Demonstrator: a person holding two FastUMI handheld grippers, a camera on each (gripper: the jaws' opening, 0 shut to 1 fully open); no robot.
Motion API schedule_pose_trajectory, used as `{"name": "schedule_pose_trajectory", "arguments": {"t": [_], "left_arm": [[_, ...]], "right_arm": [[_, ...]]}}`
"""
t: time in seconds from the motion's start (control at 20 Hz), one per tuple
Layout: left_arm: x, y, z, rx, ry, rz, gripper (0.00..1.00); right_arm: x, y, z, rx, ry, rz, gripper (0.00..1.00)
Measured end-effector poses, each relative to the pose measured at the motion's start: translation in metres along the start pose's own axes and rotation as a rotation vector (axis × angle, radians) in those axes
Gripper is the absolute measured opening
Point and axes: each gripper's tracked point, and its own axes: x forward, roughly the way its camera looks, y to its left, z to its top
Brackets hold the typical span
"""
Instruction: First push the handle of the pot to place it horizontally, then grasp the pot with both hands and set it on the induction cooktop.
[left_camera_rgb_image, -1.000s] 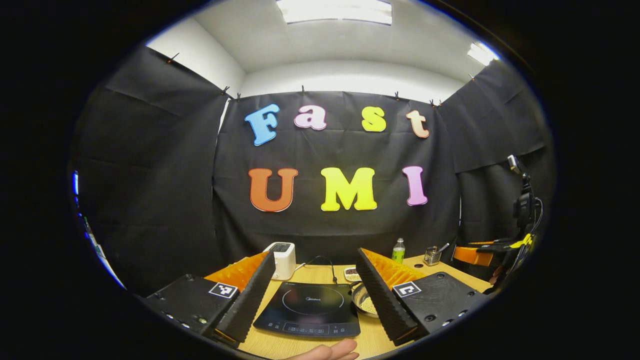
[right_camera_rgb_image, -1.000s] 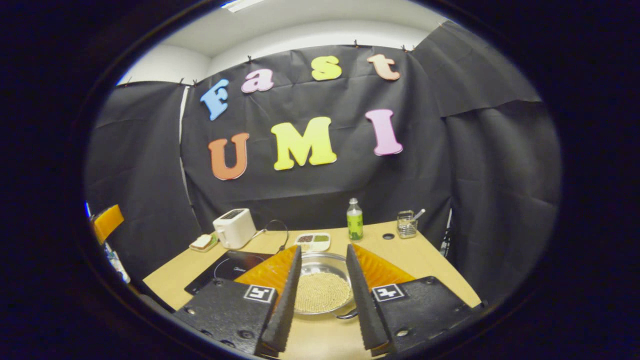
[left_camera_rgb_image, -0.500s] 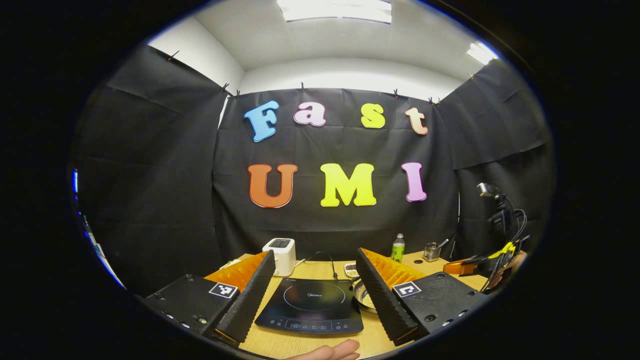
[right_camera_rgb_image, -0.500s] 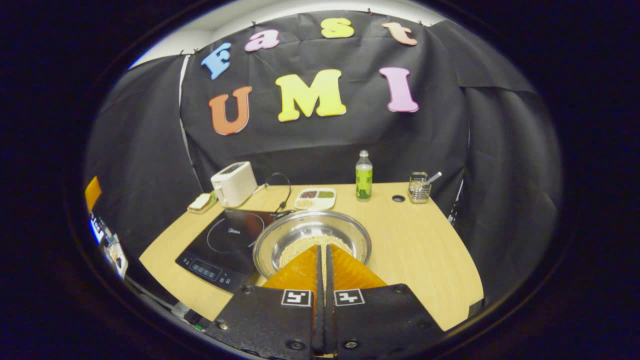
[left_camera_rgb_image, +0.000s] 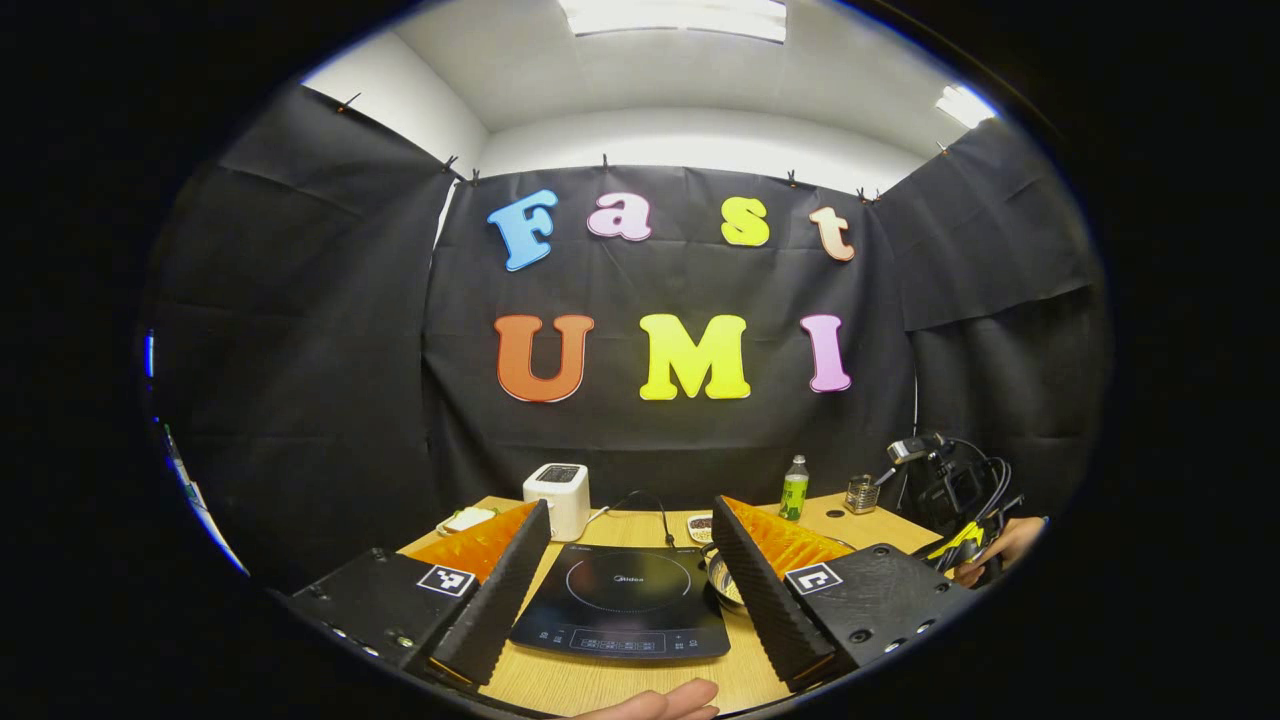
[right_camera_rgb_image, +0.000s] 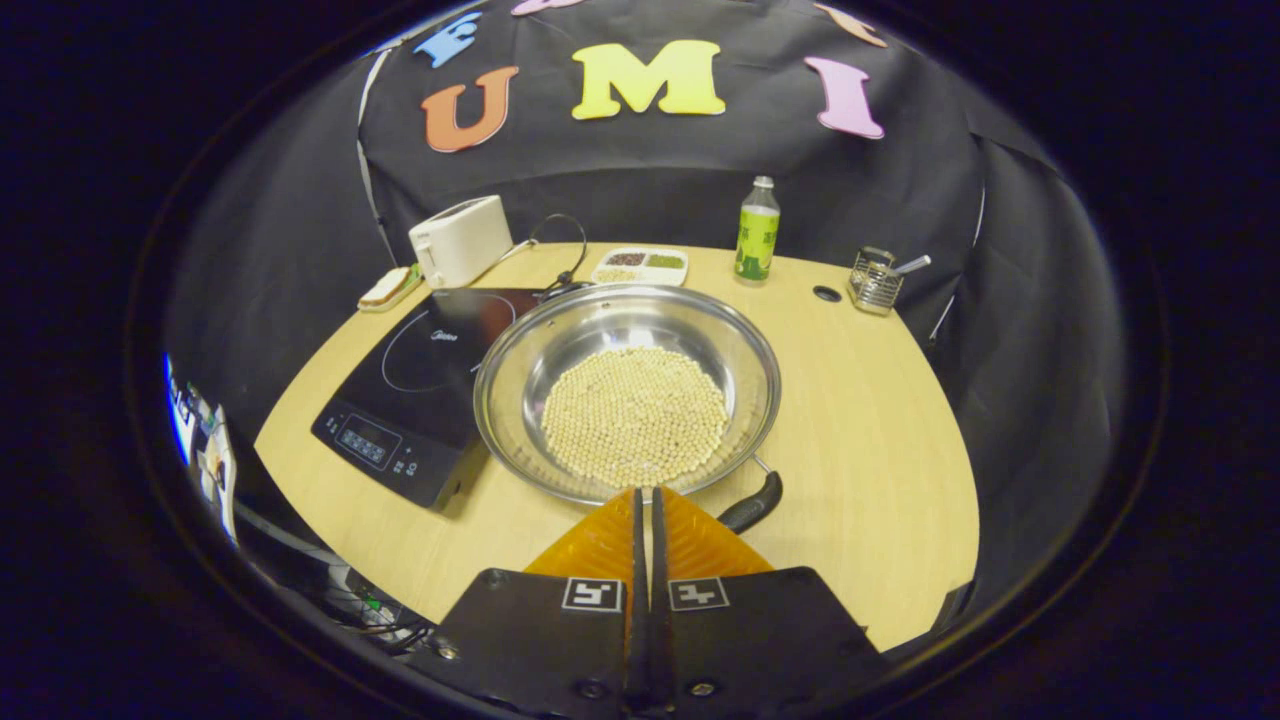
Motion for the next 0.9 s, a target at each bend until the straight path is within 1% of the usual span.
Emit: {"name": "schedule_pose_trajectory", "arguments": {"t": [0.15, 0.2, 0.25, 0.3, 0.35, 0.5, 0.65, 0.9], "left_arm": [[0.002, 0.003, -0.002, -0.011, 0.004, 0.007, 0.96], [0.001, 0.003, -0.003, -0.013, 0.007, 0.008, 0.96], [0.002, 0.003, -0.005, -0.014, 0.013, 0.010, 0.96], [0.002, 0.005, -0.007, -0.014, 0.015, 0.012, 0.97], [0.002, 0.004, -0.007, -0.015, 0.018, 0.013, 0.96], [0.001, 0.004, -0.006, -0.007, 0.016, 0.014, 0.96], [-0.001, 0.007, -0.001, 0.001, 0.005, 0.022, 0.96], [0.001, 0.000, 0.000, -0.003, -0.001, 0.012, 0.96]], "right_arm": [[0.008, 0.003, -0.011, -0.020, 0.041, 0.008, 0.04], [0.012, 0.005, -0.016, -0.024, 0.056, 0.019, 0.01], [0.016, 0.005, -0.020, -0.024, 0.071, 0.026, 0.04], [0.020, 0.004, -0.024, -0.018, 0.085, 0.028, 0.04], [0.025, 0.002, -0.028, -0.012, 0.101, 0.027, 0.01], [0.034, -0.003, -0.038, 0.003, 0.131, 0.035, 0.01], [0.038, -0.009, -0.039, 0.008, 0.131, 0.041, 0.01], [0.043, -0.022, -0.037, 0.002, 0.116, 0.024, 0.01]]}}
